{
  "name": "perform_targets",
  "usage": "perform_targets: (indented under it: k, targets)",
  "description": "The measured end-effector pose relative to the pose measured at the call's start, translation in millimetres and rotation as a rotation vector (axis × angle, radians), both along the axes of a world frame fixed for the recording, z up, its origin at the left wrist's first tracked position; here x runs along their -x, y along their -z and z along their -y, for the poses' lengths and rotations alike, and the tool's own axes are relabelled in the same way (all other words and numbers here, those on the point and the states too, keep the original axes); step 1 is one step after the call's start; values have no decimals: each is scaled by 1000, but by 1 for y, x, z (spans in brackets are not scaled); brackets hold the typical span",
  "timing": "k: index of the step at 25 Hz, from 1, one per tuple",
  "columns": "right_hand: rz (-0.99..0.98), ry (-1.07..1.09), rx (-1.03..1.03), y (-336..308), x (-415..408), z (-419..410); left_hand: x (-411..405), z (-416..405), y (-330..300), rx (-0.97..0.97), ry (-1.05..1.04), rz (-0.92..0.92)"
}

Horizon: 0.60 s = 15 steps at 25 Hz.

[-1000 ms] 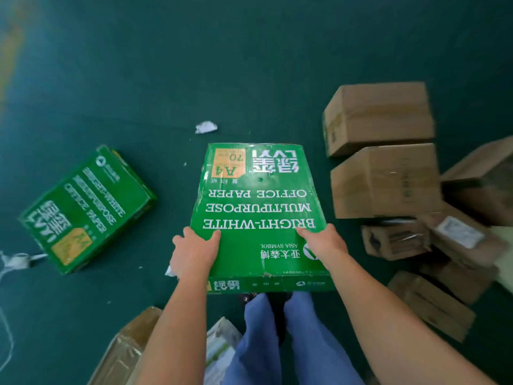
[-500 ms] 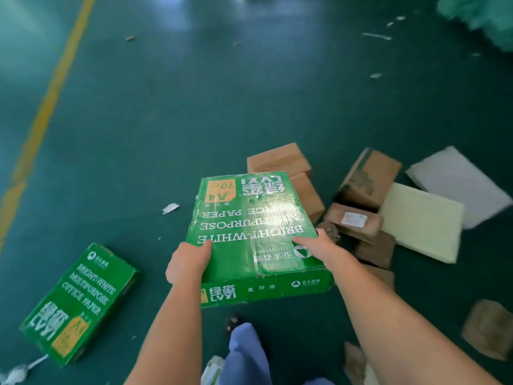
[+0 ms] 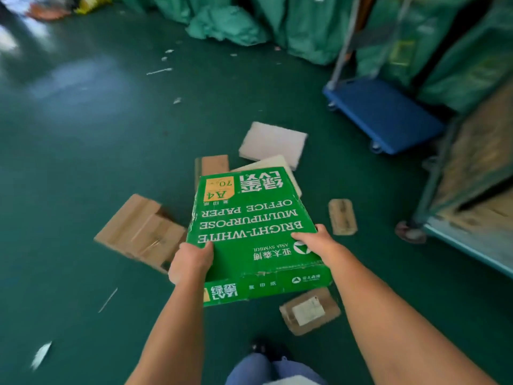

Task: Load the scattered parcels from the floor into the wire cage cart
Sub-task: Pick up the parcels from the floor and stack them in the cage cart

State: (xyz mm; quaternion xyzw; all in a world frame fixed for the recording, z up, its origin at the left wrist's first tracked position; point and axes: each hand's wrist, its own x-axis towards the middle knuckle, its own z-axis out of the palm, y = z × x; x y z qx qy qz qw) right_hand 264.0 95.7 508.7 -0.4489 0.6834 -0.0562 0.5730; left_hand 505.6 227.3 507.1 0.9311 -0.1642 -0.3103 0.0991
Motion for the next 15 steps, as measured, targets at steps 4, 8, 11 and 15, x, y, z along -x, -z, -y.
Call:
perform_targets:
  k: [4, 8, 11, 15]
  targets:
    - [-15, 319, 22, -7, 89, -10, 65, 73, -7, 32, 309, -1]
    - [0, 585, 37, -6, 174, -36, 144, 128, -4, 22, 597, -13]
    - [10, 734, 31, -5, 239, -59, 216, 149, -3, 0, 787, -11]
    - [49, 928, 18, -12, 339, -87, 333, 165, -6, -14, 990, -25]
